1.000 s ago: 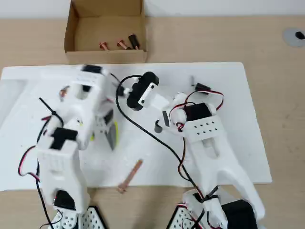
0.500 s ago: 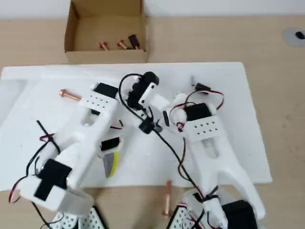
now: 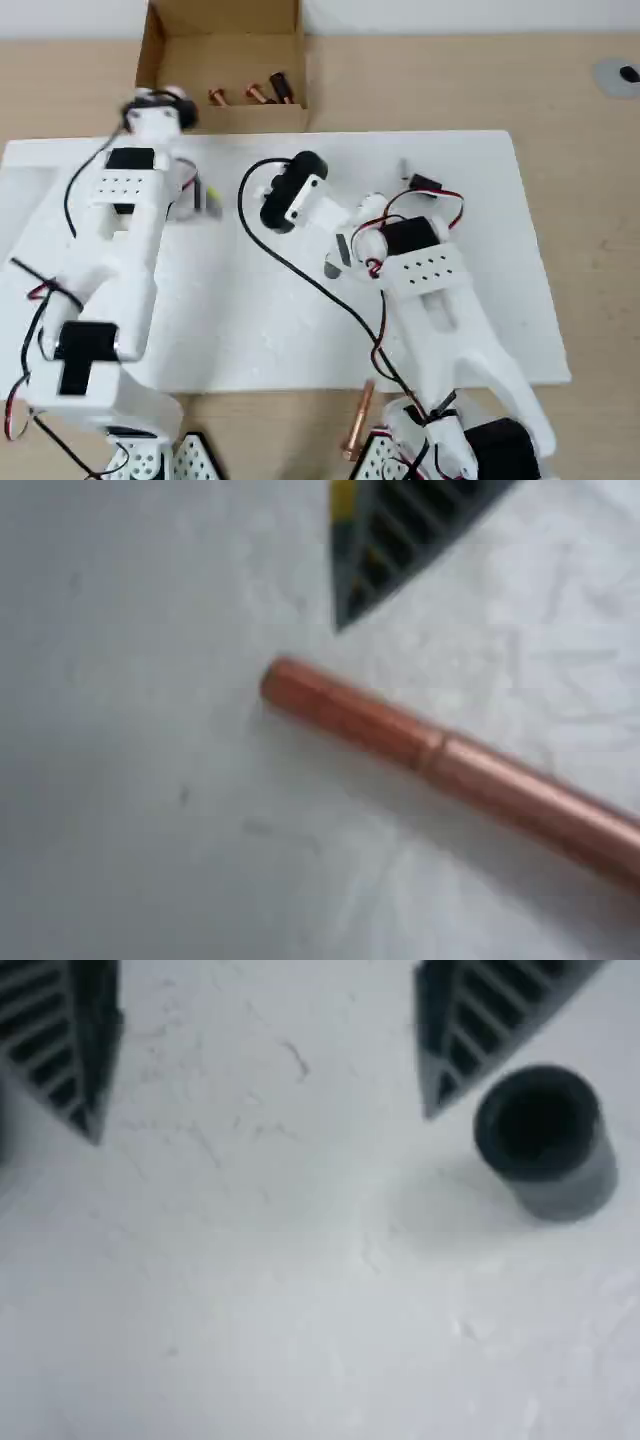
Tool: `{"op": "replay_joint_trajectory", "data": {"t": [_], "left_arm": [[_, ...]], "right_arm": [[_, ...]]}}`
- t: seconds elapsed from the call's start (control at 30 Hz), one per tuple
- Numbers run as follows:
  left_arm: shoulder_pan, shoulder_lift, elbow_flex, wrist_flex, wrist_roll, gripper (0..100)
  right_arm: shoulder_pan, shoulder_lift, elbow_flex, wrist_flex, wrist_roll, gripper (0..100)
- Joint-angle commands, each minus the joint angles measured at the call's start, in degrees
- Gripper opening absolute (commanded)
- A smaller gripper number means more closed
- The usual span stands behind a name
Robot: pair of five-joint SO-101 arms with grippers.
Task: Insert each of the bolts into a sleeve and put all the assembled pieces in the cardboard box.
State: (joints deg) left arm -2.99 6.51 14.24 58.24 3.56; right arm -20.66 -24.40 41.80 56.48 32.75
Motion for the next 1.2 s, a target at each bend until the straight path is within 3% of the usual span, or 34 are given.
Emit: {"op": "replay_joint_trajectory", "data": {"t": [0.0, 0.13, 0.23, 0.43, 0.63, 0.83, 1.17], "left_arm": [[-1.05, 5.14, -3.25, -11.69, 21.8, 26], [-0.88, 14.02, -8.44, -15.74, 34.73, 25], [-1.85, 20.44, -15.3, -14.95, 40.09, 25], [-4.66, 28.79, -31.38, 3.08, 48.62, 25], [-5.71, 32.75, -47.03, 22.15, 49.41, 25], [-7.56, 32.75, -59.08, 35.52, 49.05, 25], [-11.69, 36.79, -58.2, 41.85, 45.36, 25]], "right_arm": [[-1.27, 1.98, -0.75, -0.79, -1.49, 24.2], [-1.27, 4.79, -0.75, -0.79, -1.58, 24.2], [-1.27, 5.67, -1.63, -0.53, -1.58, 24.2], [-1.27, 5.67, -4.0, -0.35, -2.64, 24.2], [-1.27, 5.76, -5.05, -0.35, -3.16, 24.2], [-1.27, 5.76, -5.05, 0.79, -3.16, 24.2], [-1.27, 5.76, -5.49, 5.63, -2.9, 24.2]]}}
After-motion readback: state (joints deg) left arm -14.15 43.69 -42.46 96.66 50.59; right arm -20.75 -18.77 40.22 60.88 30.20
